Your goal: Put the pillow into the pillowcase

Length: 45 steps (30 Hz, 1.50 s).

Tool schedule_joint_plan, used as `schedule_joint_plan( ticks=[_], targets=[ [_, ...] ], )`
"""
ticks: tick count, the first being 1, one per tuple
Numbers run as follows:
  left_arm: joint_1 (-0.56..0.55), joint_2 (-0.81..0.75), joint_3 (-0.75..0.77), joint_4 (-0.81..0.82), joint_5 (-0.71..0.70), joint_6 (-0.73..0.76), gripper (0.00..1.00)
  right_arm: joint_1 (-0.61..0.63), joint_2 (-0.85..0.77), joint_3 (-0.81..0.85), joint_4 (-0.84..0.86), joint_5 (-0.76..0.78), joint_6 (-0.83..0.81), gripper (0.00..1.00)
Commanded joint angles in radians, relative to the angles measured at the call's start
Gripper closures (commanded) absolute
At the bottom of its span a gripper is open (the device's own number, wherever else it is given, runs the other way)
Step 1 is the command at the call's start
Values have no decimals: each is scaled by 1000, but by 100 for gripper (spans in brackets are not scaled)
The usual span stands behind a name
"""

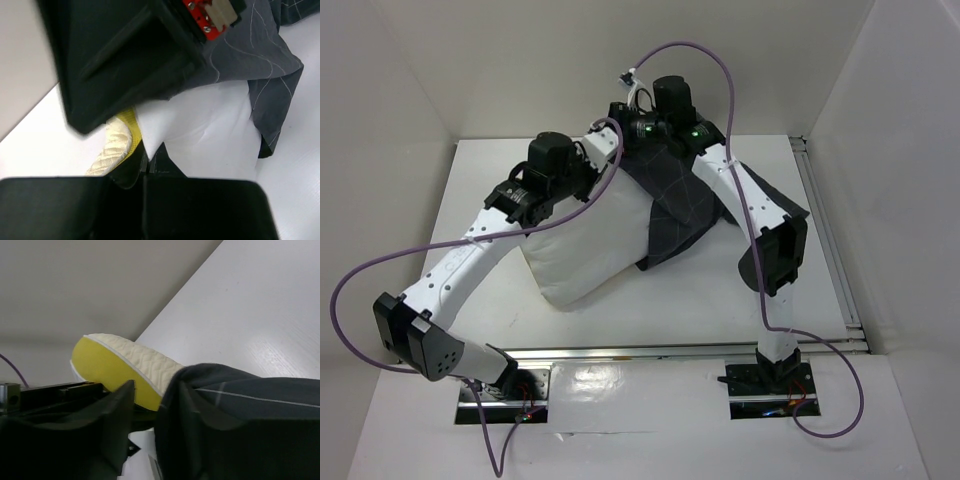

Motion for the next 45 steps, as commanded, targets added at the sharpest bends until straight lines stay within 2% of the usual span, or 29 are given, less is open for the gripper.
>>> schedule_joint_plan(
  ticks=[1, 3, 5, 10, 15, 16, 17, 19, 21, 24, 26, 28, 29, 31, 34, 39, 42, 43, 45],
  targets=[
    [-12, -57, -3, 220, 19, -37, 100, -11, -5, 26, 32, -37, 7, 46],
    [-12, -66, -33, 220, 9, -37, 100, -37, -33, 14, 20, -4, -2, 29],
    [-12, -77, -65, 220, -1, -37, 100, -89, -46, 5, 7, 44, -37, 24],
    [49, -86, -109, 209, -29, -58, 100, -207, -99, -4, -31, 127, -122, 23],
    [149, 16, -97, 200, -89, -102, 100, -244, -158, -67, -53, 164, -221, 23],
    [184, 46, -80, 189, -101, -112, 92, -253, -168, -79, -62, 164, -256, 23],
    [201, 76, -64, 178, -110, -121, 60, -253, -183, -90, -62, 164, -275, 23],
    [255, 179, 22, 108, -136, -136, 30, -253, -197, -119, -92, 152, -325, 23],
    [293, 241, 129, 30, -101, -159, 13, -244, -209, -138, -126, 152, -369, 23],
    [353, 273, 194, -75, 10, -168, 1, -235, -243, -214, -181, 152, -447, 24],
    [353, 227, 194, -128, 90, -97, 1, -235, -293, -279, -181, 171, -509, 24],
    [343, 171, 132, -150, 197, -40, 1, -235, -335, -387, -166, 185, -540, 24],
    [327, 146, 119, -185, 227, 42, 1, -235, -353, -421, -166, 199, -563, 24],
    [262, 77, 67, -303, 285, 142, 1, -224, -411, -525, -117, 237, -608, 24],
    [153, -27, -49, -417, 296, 204, 1, -224, -461, -618, -94, 265, -648, 24],
    [-28, -184, -272, -409, 172, 221, 1, -224, -493, -682, -60, 280, -668, 24],
    [-42, -227, -391, -371, 94, 195, 1, -224, -493, -692, -60, 280, -668, 24],
    [-42, -239, -472, -348, 41, 195, 1, -224, -493, -692, -60, 280, -668, 24],
    [-51, -312, -569, -240, -24, 219, 1, -224, -493, -702, -60, 280, -668, 24]
  ],
)
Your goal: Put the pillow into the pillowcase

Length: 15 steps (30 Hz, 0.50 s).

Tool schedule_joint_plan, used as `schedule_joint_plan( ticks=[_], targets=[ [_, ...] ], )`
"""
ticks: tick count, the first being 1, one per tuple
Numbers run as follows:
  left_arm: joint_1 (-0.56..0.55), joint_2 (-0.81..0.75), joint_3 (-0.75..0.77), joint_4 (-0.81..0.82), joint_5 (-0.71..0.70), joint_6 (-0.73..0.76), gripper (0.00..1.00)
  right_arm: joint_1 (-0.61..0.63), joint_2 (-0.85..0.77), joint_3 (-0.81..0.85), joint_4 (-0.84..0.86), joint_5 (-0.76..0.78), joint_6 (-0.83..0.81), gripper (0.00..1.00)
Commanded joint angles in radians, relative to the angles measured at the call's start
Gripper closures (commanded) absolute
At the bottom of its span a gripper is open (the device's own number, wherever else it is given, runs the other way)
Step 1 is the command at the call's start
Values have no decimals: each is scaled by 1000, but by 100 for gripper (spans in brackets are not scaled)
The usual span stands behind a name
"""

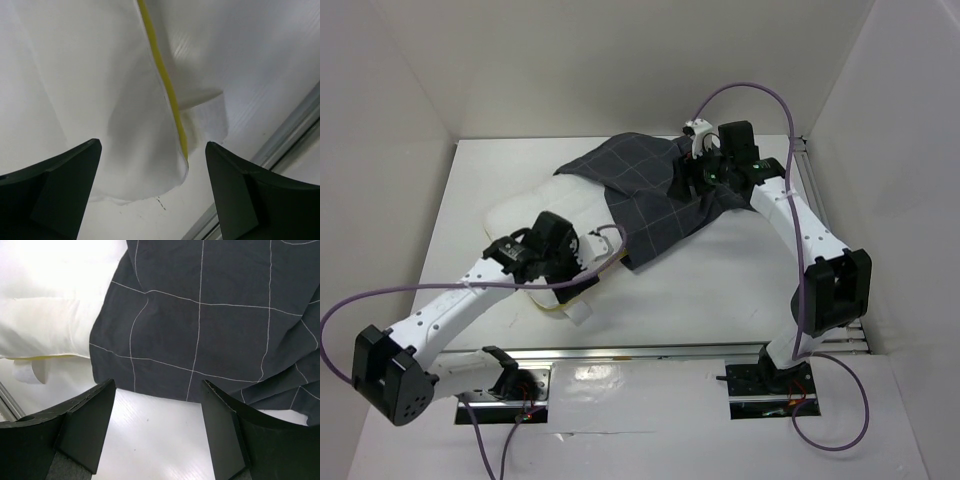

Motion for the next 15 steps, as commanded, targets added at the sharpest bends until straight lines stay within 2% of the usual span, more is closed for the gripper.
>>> schedule_joint_plan(
  ticks=[1, 5, 15],
  targets=[
    [-4, -102, -183, 126, -166, 47, 1, 9, -58, -10, 57, 10, -22, 24],
    [-13, -149, -296, 208, -217, 71, 1, 9, -48, -19, 48, 10, -32, 24],
    [-33, -93, -365, 337, -262, 48, 1, 9, -18, 9, 28, 10, -22, 24]
  ],
)
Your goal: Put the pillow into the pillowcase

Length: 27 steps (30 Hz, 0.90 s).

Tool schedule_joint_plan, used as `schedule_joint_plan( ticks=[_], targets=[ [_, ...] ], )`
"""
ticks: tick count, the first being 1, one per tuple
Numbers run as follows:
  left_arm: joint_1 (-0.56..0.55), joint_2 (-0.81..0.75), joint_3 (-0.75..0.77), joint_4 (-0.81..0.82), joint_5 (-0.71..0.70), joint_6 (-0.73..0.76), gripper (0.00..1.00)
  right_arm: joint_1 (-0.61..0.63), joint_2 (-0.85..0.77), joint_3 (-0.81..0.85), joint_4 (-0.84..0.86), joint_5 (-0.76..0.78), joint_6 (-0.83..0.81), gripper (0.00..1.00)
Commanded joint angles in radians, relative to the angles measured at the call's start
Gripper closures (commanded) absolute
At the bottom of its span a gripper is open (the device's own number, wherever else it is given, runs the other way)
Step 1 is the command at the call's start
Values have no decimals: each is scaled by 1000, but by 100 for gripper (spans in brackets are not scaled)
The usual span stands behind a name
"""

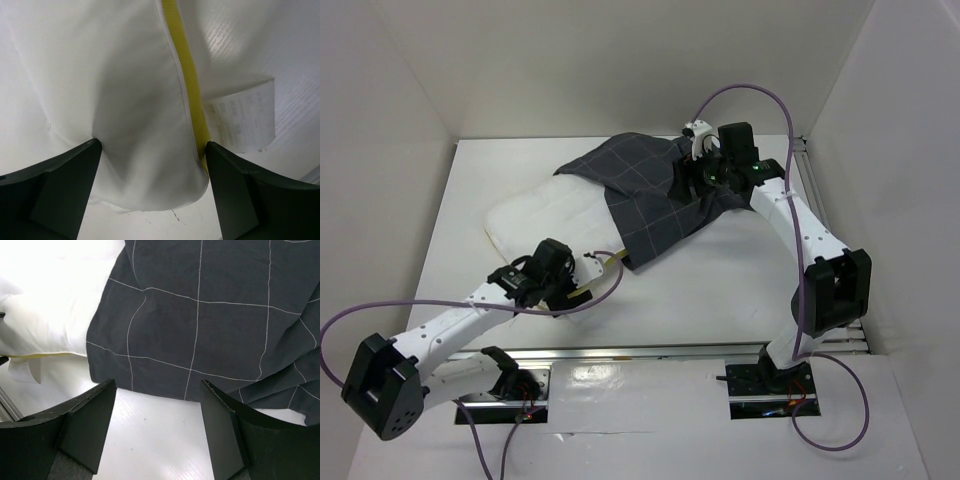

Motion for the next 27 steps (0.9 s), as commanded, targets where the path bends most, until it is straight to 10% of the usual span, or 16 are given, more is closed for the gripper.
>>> schedule_joint_plan(
  ticks=[1, 8, 12, 17, 27],
  targets=[
    [-4, 44, -11, 102, -31, 1, 1, 9, -5, 32, 11, 4, -8, 25],
    [-4, 176, -57, 251, -31, 30, 15, 9, 5, 52, -19, 13, 2, 27],
    [-4, 291, 4, 228, -8, -28, 100, 9, 5, 52, -42, 36, 2, 28],
    [7, 316, 76, 183, 53, -85, 100, 9, -32, 32, -62, 35, 12, 28],
    [146, 434, 691, -114, 399, -326, 100, 29, -120, -68, 9, -28, 41, 28]
  ],
)
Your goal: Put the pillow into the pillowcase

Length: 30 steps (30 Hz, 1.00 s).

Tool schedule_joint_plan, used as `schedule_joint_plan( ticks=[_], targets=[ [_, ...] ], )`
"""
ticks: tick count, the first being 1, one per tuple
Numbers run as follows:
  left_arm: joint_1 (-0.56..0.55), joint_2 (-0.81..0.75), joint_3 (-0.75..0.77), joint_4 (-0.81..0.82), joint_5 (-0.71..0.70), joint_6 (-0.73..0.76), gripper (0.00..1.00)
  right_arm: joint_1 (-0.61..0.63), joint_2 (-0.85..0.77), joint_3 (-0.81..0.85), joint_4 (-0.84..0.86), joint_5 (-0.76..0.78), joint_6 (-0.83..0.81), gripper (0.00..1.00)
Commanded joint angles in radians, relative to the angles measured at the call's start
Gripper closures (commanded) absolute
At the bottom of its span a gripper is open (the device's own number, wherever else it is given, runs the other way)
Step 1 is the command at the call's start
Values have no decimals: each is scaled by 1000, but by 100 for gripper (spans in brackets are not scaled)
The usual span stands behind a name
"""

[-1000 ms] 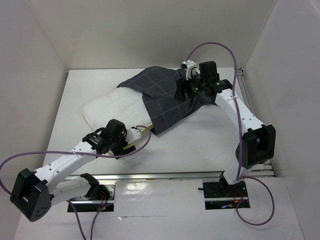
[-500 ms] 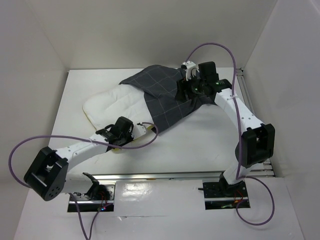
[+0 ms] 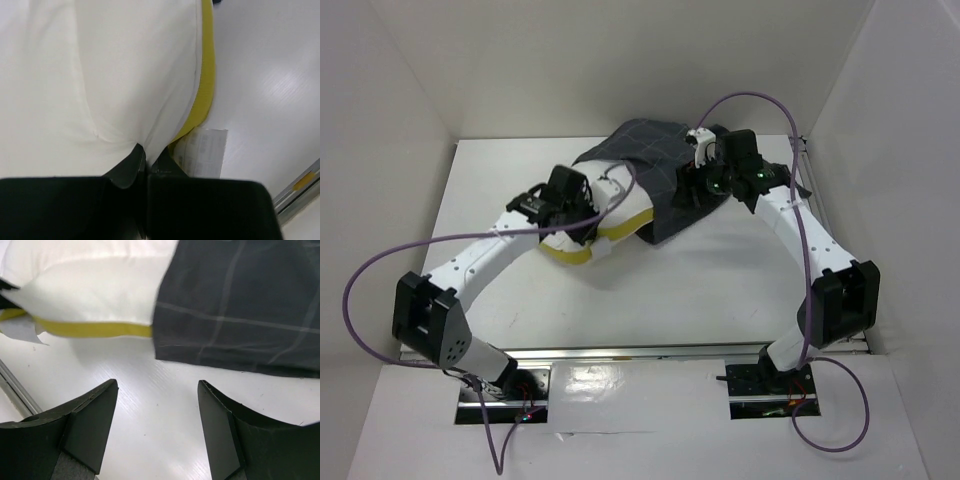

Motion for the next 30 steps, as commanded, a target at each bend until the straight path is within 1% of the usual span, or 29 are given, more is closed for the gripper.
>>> schedule_joint_plan(
  ticks=[1, 3, 4, 8, 13, 17, 18, 19, 22, 25, 28, 29, 30],
  targets=[
    [62, 59, 253, -70, 240, -123, 100, 24, -57, -5, 58, -15, 14, 28],
    [91, 96, 335, -133, 299, -135, 100, 44, -43, -5, 71, 18, 27, 29],
    [101, 125, 405, -151, 349, -135, 100, 44, -43, 4, 84, 38, 27, 29],
    [131, 162, 516, -196, 445, -163, 100, 64, 18, 48, 116, 138, 36, 29],
    [165, 193, 598, -221, 498, -183, 100, 73, 104, 88, 139, 216, 45, 29],
    [176, 193, 622, -230, 520, -183, 100, 84, 139, 88, 223, 291, 45, 29],
    [185, 193, 631, -239, 520, -183, 100, 84, 150, 88, 234, 307, 45, 29],
    [185, 193, 632, -239, 520, -183, 100, 94, 161, 97, 245, 354, 45, 29],
    [194, 193, 642, -248, 535, -183, 100, 95, 219, 125, 257, 397, 54, 29],
    [194, 193, 642, -248, 546, -183, 100, 95, 268, 154, 257, 388, 86, 29],
    [204, 193, 632, -248, 546, -183, 100, 95, 278, 183, 239, 284, 123, 28],
    [204, 182, 619, -248, 546, -183, 100, 95, 259, 183, 230, 226, 132, 26],
    [204, 182, 619, -248, 546, -183, 100, 95, 244, 183, 230, 203, 146, 26]
  ],
)
